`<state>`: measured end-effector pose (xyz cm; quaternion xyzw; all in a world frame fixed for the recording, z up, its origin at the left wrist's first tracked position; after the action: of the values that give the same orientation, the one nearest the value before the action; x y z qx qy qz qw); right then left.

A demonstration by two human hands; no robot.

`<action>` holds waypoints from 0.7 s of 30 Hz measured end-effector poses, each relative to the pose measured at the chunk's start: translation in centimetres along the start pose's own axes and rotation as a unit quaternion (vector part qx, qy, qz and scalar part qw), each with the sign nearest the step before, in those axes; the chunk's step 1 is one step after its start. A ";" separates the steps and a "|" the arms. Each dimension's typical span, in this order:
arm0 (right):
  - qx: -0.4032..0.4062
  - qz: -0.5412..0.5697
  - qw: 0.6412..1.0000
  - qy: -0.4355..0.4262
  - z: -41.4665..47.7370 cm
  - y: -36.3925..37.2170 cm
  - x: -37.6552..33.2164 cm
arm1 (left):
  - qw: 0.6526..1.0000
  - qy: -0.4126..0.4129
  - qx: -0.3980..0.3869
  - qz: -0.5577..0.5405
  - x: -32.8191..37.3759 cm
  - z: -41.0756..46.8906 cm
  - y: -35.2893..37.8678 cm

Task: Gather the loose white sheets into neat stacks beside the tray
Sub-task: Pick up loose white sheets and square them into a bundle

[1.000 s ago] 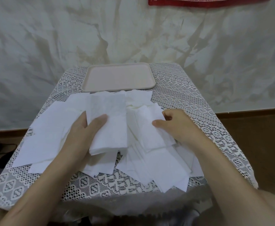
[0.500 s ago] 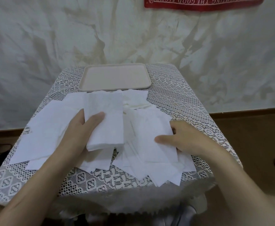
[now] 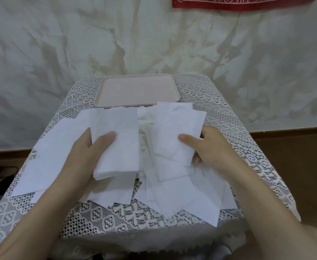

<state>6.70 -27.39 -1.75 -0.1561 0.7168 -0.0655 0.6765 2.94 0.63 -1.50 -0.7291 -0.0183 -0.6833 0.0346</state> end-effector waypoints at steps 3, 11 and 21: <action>-0.009 -0.016 1.000 0.001 1.4 1.3 0.0 | 1.000 0.003 0.015 0.009 -0.1 0.5 -0.8; 0.048 -0.109 0.993 -0.023 1.8 -0.1 0.2 | 1.000 0.017 0.013 0.004 0.1 0.3 -0.7; -0.046 -0.137 0.988 0.051 0.3 0.0 1.4 | 1.000 0.016 0.011 0.008 0.0 -0.1 -0.7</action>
<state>6.92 -27.80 -3.10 -0.2805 0.7241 -0.1326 0.6160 2.75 1.27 -1.44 -0.7177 -0.0198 -0.6944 0.0484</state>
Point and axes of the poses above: each hand's wrist, its own z-axis towards the middle knuckle, its own y-axis out of the palm, x = y × z, the point moved 8 cm from there along z, towards the middle knuckle, and after that the axes turned 4 degrees about -x, right-handed, at the moved point
